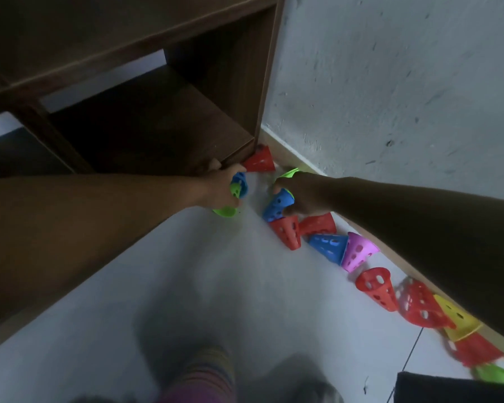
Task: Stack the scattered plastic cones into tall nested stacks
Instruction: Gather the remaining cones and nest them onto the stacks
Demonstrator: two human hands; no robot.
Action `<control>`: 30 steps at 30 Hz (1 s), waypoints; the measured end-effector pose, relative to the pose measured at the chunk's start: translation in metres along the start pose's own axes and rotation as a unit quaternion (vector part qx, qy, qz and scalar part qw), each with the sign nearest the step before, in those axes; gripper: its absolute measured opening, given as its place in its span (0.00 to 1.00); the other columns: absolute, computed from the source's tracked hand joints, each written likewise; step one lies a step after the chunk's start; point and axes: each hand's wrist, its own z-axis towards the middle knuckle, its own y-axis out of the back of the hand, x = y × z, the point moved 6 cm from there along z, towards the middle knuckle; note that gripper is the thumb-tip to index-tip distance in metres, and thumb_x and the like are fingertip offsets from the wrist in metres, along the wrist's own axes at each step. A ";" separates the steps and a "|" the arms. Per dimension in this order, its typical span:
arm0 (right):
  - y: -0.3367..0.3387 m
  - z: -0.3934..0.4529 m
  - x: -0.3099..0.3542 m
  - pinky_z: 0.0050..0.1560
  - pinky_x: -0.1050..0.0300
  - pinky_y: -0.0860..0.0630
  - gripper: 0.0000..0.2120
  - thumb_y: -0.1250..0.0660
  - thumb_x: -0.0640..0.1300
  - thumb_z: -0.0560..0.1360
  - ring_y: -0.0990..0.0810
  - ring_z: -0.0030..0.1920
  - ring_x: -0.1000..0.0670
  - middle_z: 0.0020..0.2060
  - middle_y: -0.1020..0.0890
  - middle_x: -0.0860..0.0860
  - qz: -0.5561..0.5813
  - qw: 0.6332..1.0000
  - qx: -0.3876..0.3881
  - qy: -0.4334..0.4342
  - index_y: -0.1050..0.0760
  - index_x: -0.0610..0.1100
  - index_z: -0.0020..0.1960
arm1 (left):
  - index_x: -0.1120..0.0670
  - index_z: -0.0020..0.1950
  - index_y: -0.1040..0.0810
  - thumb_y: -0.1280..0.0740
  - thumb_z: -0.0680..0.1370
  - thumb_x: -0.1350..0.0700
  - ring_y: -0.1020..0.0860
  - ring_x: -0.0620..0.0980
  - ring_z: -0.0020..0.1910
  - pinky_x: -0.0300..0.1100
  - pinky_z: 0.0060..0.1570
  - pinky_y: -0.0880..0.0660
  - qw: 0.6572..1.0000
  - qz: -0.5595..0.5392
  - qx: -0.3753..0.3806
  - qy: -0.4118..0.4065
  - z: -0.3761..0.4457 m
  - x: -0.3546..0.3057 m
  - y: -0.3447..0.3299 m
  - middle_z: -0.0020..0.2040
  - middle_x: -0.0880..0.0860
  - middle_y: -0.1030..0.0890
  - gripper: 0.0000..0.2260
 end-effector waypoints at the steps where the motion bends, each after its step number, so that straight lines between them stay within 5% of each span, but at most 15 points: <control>1: -0.004 0.003 -0.001 0.61 0.50 0.26 0.30 0.27 0.51 0.74 0.25 0.61 0.43 0.63 0.25 0.45 0.006 1.000 0.005 0.002 0.33 0.48 0.72 | 0.42 0.78 0.44 0.26 0.73 0.45 0.40 0.63 0.72 0.46 0.72 0.38 1.000 0.016 0.009 0.005 0.005 0.001 -0.006 0.74 0.60 0.47 0.39; 5: -0.018 0.010 -0.006 0.57 0.56 0.29 0.27 0.27 0.49 0.74 0.25 0.61 0.44 0.62 0.24 0.45 0.033 0.999 0.029 -0.005 0.30 0.46 0.70 | 0.40 0.78 0.44 0.27 0.73 0.43 0.43 0.66 0.74 0.49 0.73 0.40 0.999 0.041 0.023 0.012 0.018 0.005 -0.018 0.76 0.59 0.52 0.38; 10: -0.033 0.009 -0.004 0.47 0.60 0.35 0.23 0.27 0.49 0.74 0.24 0.59 0.45 0.59 0.23 0.44 0.043 0.999 0.024 0.002 0.26 0.46 0.67 | 0.40 0.73 0.37 0.25 0.71 0.45 0.33 0.63 0.67 0.51 0.71 0.34 0.999 0.027 0.019 -0.002 0.027 0.008 -0.027 0.70 0.58 0.44 0.34; 15: -0.046 0.009 -0.001 0.51 0.57 0.27 0.20 0.28 0.51 0.75 0.21 0.54 0.47 0.56 0.19 0.46 0.044 0.999 0.020 -0.001 0.24 0.46 0.64 | 0.43 0.67 0.32 0.24 0.71 0.50 0.30 0.60 0.58 0.48 0.65 0.29 1.000 -0.007 -0.010 -0.013 0.027 0.005 -0.032 0.67 0.58 0.41 0.28; 25: -0.044 0.004 0.017 0.46 0.61 0.33 0.18 0.32 0.53 0.78 0.20 0.53 0.46 0.55 0.18 0.46 0.035 0.999 -0.005 -0.001 0.23 0.43 0.63 | 0.51 0.61 0.25 0.25 0.72 0.54 0.26 0.59 0.53 0.40 0.58 0.27 0.998 -0.044 -0.048 -0.001 0.014 0.005 -0.032 0.63 0.59 0.35 0.19; 30: -0.038 -0.011 0.016 0.47 0.58 0.29 0.18 0.31 0.52 0.77 0.20 0.52 0.46 0.55 0.18 0.46 0.029 0.999 -0.009 -0.021 0.24 0.44 0.63 | 0.51 0.64 0.25 0.29 0.77 0.54 0.30 0.51 0.51 0.36 0.47 0.34 0.999 -0.044 0.010 0.008 0.001 0.009 -0.032 0.58 0.50 0.33 0.17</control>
